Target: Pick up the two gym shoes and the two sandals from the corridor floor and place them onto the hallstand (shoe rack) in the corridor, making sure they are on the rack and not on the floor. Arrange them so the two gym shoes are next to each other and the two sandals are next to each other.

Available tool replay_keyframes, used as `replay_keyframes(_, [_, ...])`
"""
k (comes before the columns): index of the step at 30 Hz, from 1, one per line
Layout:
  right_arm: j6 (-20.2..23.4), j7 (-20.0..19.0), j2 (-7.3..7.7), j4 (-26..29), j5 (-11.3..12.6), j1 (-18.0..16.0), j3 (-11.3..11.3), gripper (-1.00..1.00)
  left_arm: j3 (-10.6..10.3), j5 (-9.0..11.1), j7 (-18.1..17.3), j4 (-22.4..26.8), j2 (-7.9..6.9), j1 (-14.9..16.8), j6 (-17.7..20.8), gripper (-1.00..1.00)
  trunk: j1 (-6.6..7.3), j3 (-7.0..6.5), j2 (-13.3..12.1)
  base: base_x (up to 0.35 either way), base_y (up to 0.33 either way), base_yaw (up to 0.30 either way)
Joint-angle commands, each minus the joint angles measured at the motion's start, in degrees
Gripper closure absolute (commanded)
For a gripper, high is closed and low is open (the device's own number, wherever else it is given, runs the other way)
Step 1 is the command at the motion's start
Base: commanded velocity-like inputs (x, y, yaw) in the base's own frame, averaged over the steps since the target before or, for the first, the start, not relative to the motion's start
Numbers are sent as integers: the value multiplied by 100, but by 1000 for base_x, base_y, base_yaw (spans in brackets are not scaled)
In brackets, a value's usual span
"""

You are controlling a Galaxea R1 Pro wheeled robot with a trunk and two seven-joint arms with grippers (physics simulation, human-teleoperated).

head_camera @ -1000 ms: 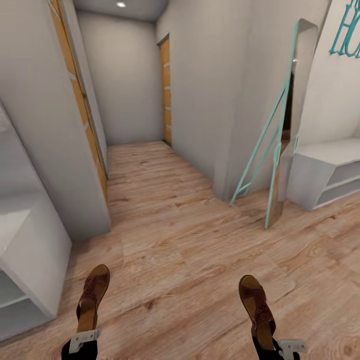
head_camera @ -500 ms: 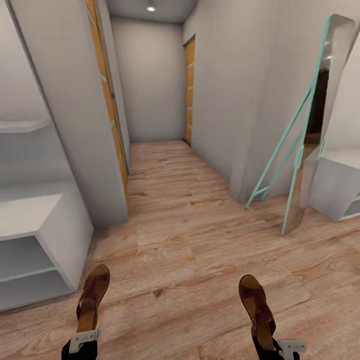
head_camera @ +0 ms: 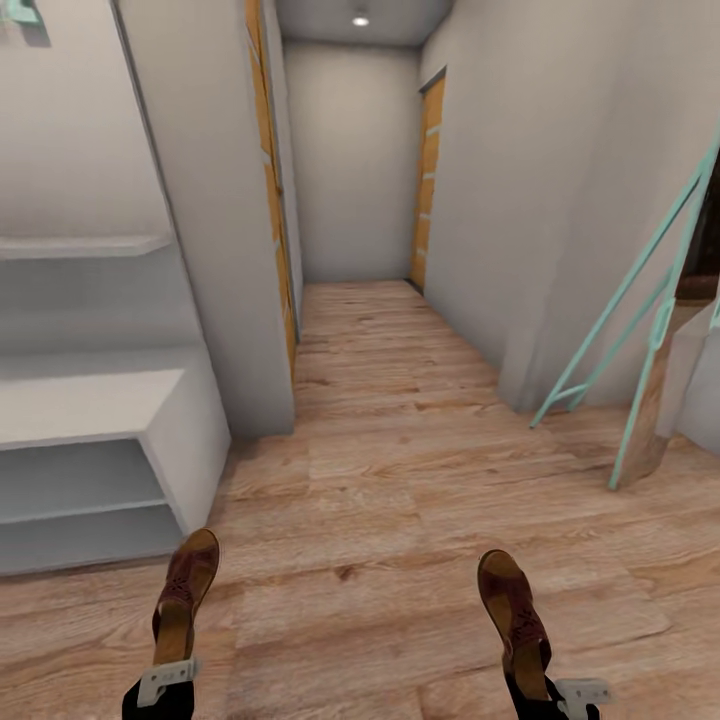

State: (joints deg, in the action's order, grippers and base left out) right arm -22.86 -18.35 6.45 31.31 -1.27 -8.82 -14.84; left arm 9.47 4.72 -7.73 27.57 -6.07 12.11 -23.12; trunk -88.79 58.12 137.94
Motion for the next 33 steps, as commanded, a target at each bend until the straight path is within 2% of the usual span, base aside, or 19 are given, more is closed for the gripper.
replay_keyframes(1, [-8,-55,-4,-2,4,-3,-37,100,20,38,-44,-6,2,6,-8,100,1,5,2,-1,0,276])
replay_keyframes(33, [-8,-55,-4,-2,4,-4,-37,100,20,38,-44,-6,0,5,-10,100,1,5,2,0,0,276])
